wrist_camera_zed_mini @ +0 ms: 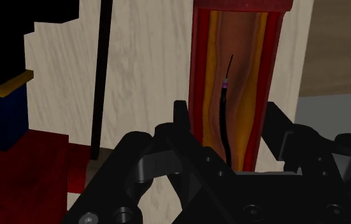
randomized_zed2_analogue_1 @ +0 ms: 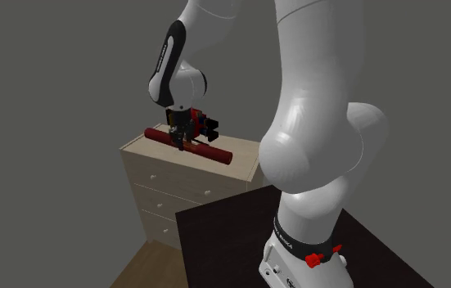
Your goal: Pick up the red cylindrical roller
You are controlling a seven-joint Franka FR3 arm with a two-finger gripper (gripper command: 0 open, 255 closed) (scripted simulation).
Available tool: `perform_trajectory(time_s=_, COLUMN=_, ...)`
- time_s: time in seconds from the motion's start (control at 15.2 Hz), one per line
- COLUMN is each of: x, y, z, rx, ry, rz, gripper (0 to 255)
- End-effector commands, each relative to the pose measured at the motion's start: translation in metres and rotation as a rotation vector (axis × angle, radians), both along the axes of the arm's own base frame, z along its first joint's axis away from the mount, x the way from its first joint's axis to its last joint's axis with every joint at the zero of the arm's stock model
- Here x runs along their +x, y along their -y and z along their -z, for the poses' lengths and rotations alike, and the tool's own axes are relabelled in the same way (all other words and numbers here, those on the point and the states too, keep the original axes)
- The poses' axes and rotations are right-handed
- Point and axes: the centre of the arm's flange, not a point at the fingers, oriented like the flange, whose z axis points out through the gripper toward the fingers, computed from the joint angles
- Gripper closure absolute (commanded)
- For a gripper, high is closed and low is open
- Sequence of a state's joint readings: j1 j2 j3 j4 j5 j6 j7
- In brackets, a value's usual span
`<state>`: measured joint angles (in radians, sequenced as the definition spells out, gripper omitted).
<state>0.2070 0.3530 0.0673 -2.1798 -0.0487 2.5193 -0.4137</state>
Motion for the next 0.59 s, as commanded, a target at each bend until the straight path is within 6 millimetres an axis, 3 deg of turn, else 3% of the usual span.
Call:
perform_trajectory(time_s=0.0, x=0.0, y=0.0, z=-0.011, rx=0.0, ry=0.001, rz=0.0, gripper=255)
perform_trajectory(time_s=0.53, x=0.0, y=0.0, z=-0.053, rx=0.0, ry=0.001, rz=0.0, gripper=255)
